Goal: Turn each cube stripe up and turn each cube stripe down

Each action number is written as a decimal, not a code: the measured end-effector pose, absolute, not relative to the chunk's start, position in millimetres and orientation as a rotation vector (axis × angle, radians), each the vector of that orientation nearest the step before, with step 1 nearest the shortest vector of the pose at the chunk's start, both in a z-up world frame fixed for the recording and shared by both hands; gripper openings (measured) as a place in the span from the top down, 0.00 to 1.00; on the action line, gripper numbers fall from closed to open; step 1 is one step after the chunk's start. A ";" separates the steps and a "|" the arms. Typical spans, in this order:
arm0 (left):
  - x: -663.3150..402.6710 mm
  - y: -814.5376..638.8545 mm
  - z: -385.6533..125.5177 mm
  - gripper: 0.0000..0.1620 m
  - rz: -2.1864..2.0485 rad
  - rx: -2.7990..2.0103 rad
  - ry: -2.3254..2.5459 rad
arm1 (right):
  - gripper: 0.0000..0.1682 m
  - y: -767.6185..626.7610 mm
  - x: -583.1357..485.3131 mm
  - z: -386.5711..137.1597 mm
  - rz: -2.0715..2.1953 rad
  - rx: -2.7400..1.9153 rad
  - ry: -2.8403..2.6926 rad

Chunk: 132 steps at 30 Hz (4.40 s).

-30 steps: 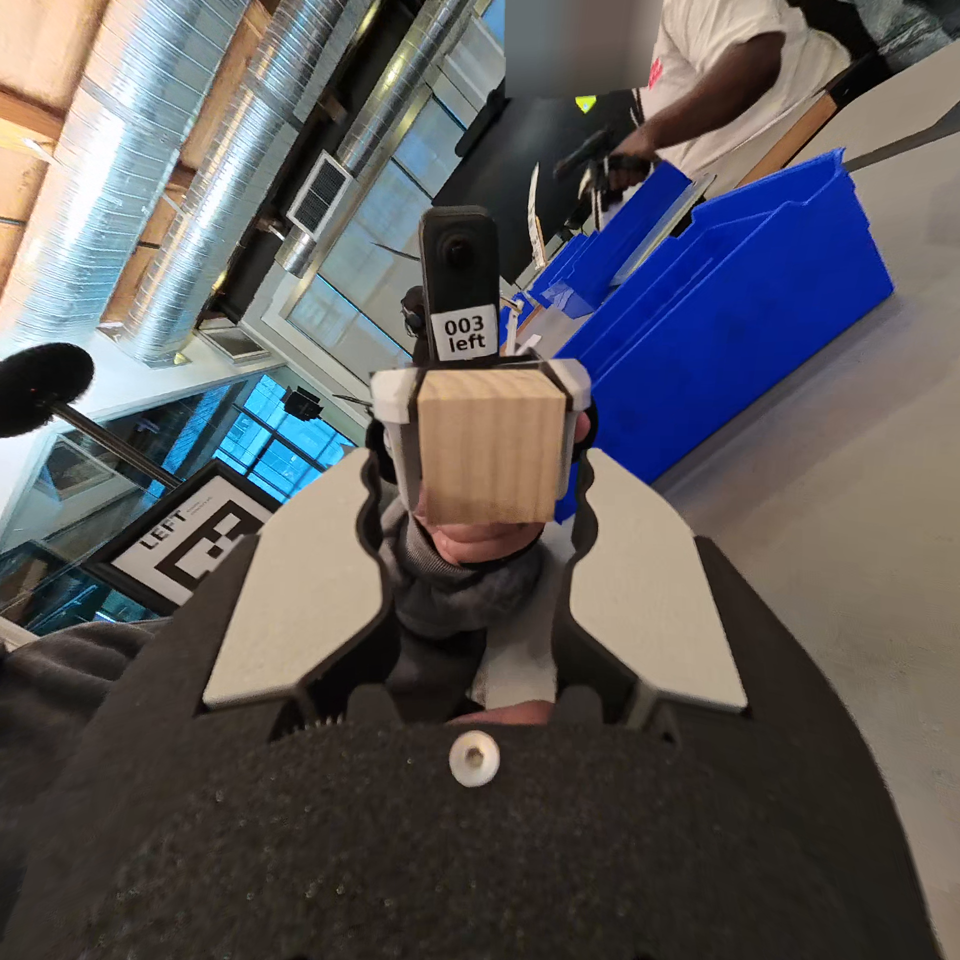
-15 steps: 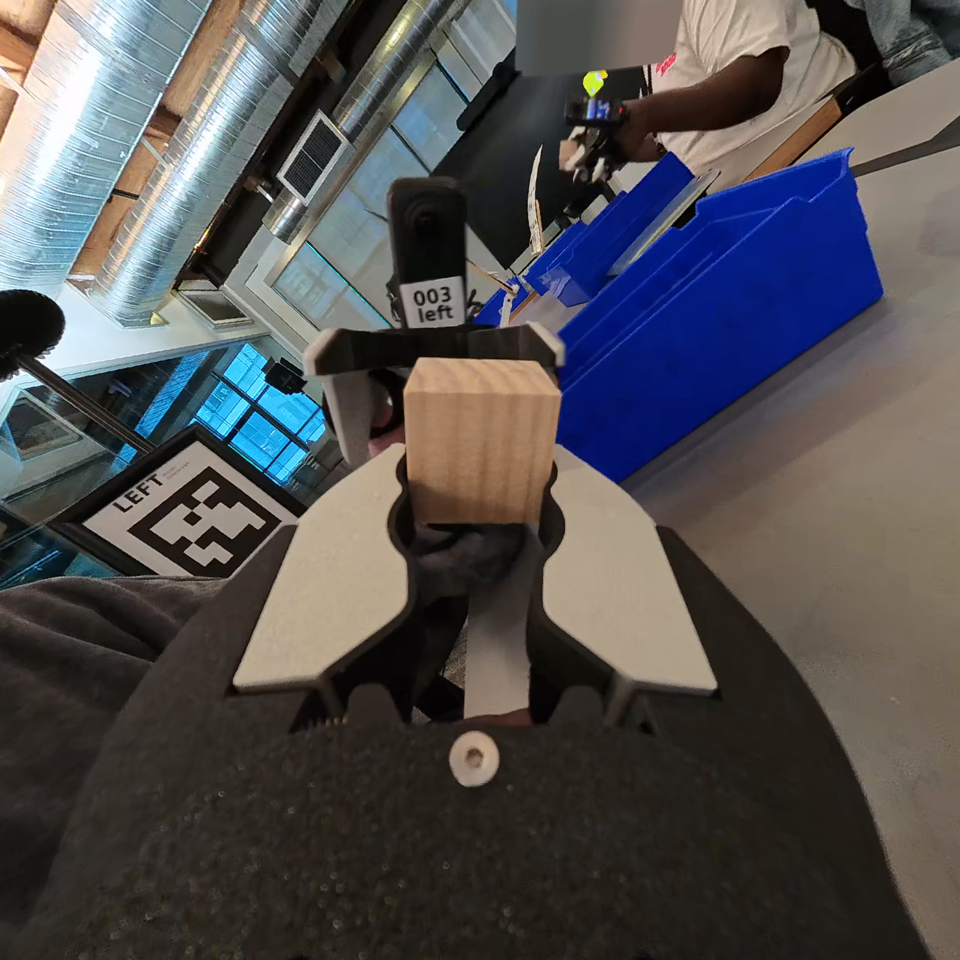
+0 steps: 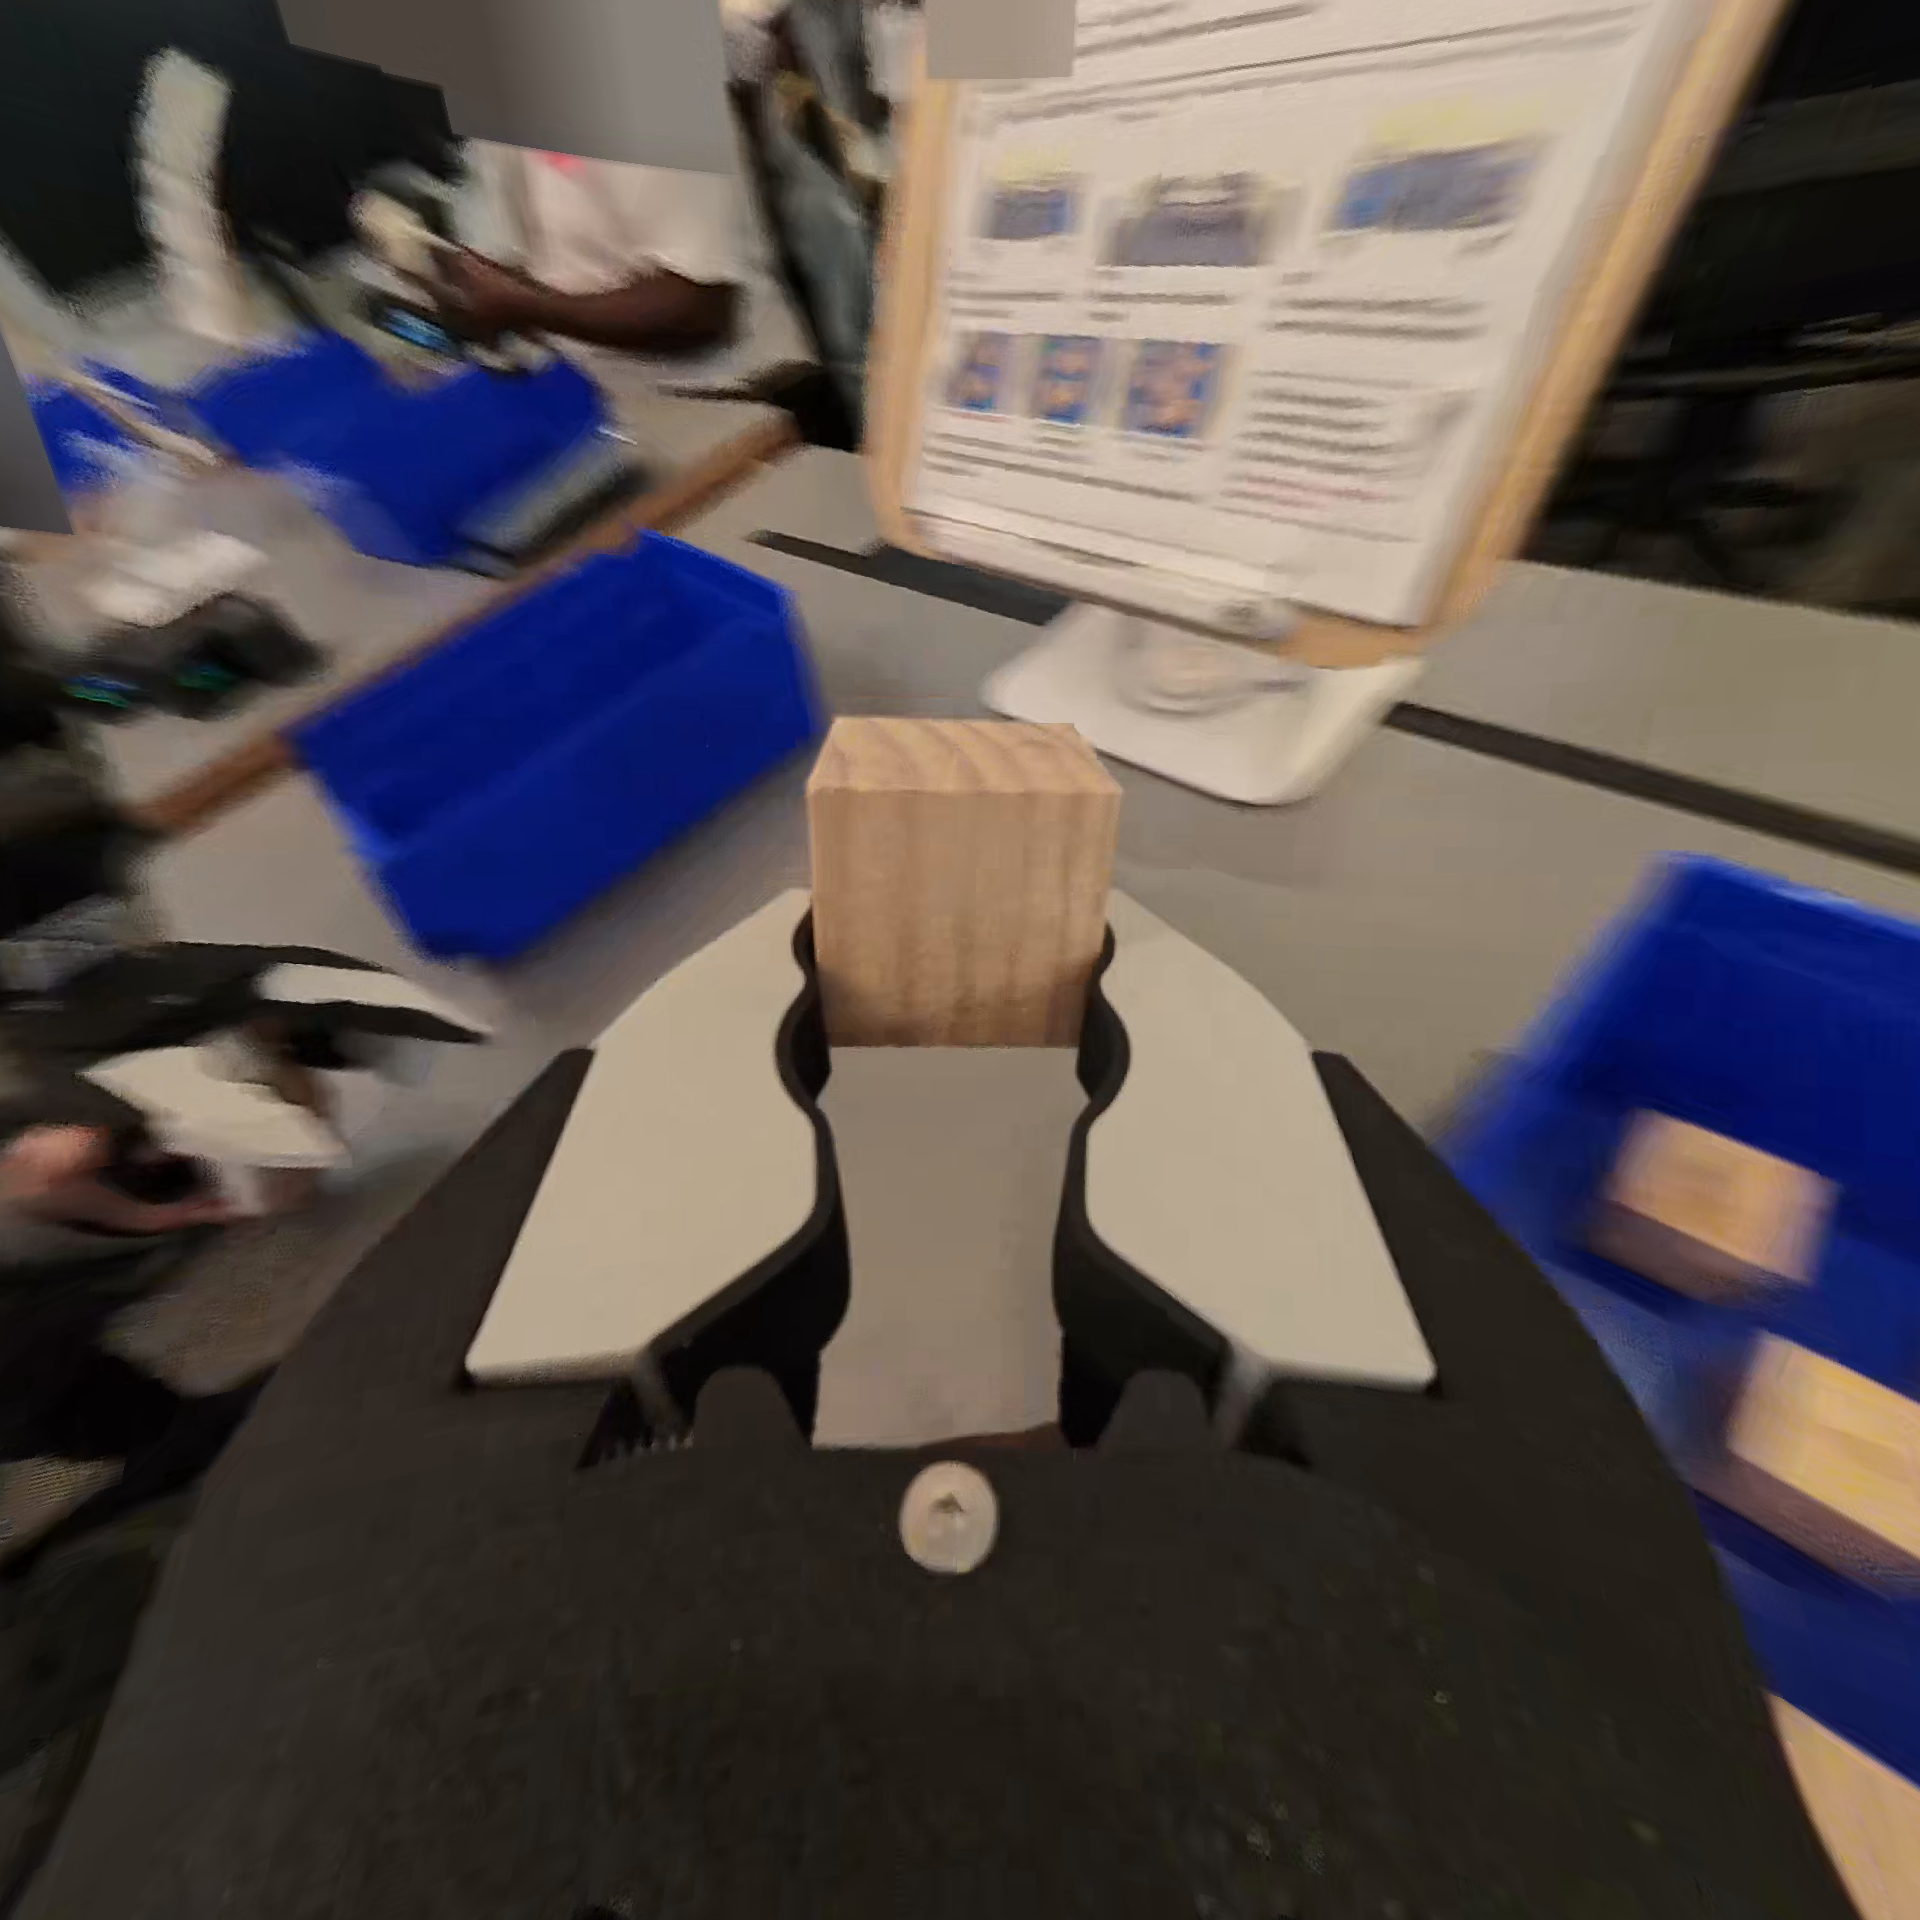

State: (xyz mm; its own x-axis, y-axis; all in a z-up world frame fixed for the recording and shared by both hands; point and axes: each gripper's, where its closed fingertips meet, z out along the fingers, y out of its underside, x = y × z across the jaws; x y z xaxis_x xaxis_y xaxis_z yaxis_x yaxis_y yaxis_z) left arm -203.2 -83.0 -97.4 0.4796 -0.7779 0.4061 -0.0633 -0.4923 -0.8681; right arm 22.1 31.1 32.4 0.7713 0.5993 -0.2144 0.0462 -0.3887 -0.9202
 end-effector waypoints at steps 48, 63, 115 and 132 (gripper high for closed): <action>-267.2 -39.4 -96.6 0.56 -0.576 -1.895 0.447 | 0.65 -60.6 -121.9 -109.0 0.562 -1.744 -0.723; -246.1 -42.6 -124.7 0.52 -0.541 -1.969 0.585 | 0.66 -57.9 -113.3 -111.3 0.587 -1.797 -0.699; -211.1 -14.2 -108.9 0.97 -0.083 -2.001 0.238 | 0.98 -11.7 -19.7 -106.1 0.179 -1.887 -0.108; -242.3 -68.1 -59.4 0.76 -0.449 -1.712 0.282 | 0.78 -60.7 -22.8 -68.8 -0.113 -1.432 -0.414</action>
